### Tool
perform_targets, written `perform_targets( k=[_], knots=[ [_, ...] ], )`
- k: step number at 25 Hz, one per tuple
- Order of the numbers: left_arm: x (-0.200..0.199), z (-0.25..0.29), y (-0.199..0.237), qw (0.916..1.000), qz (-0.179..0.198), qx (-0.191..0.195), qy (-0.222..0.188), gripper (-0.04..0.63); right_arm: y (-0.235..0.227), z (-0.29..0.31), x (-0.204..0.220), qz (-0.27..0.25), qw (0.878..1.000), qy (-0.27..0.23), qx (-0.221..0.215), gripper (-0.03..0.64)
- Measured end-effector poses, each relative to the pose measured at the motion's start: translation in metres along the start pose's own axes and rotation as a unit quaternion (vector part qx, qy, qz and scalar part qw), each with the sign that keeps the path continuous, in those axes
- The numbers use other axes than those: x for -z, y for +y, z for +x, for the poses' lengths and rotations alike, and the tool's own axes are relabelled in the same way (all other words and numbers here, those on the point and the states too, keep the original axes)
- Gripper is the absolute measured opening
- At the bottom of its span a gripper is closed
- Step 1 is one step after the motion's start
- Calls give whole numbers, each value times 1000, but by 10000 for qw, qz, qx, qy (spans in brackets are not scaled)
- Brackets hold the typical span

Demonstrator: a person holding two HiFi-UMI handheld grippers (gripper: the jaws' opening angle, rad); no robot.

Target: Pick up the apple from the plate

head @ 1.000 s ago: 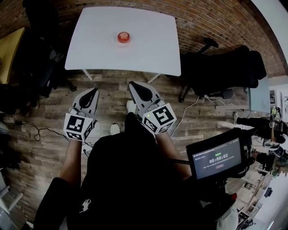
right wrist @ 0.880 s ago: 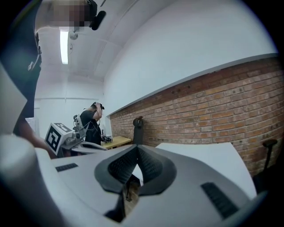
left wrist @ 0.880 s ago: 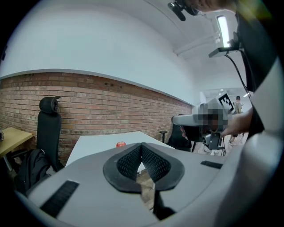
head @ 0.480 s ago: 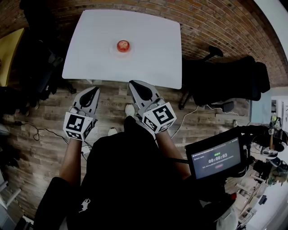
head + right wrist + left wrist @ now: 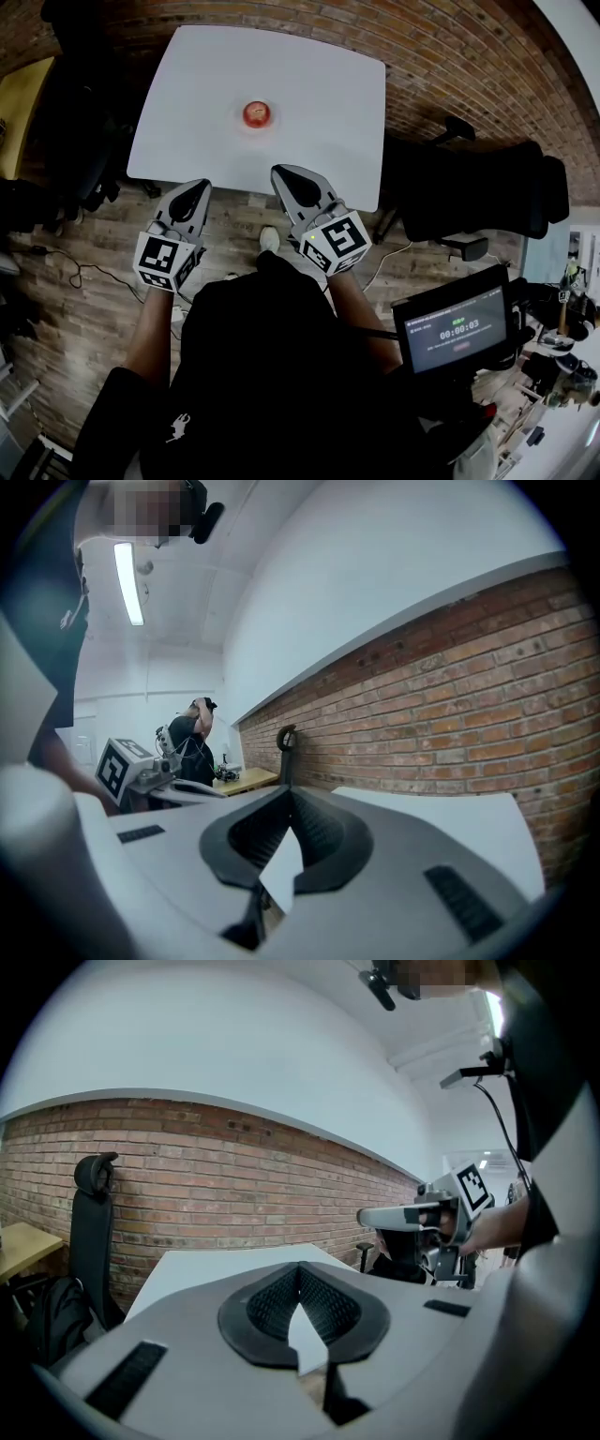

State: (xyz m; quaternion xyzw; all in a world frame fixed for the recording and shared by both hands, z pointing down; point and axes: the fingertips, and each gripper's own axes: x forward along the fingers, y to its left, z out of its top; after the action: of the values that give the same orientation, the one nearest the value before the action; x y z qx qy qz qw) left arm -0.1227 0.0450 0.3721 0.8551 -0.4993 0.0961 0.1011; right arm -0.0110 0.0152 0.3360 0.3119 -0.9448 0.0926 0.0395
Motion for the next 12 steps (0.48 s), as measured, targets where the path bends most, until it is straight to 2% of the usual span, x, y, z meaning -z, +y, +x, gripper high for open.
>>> perform_targets(
  k=[12],
  knots=[
    [-8, 52, 1, 9999, -24, -125, 113, 5, -52, 12, -2, 85, 9997, 86, -192, 3]
  ],
)
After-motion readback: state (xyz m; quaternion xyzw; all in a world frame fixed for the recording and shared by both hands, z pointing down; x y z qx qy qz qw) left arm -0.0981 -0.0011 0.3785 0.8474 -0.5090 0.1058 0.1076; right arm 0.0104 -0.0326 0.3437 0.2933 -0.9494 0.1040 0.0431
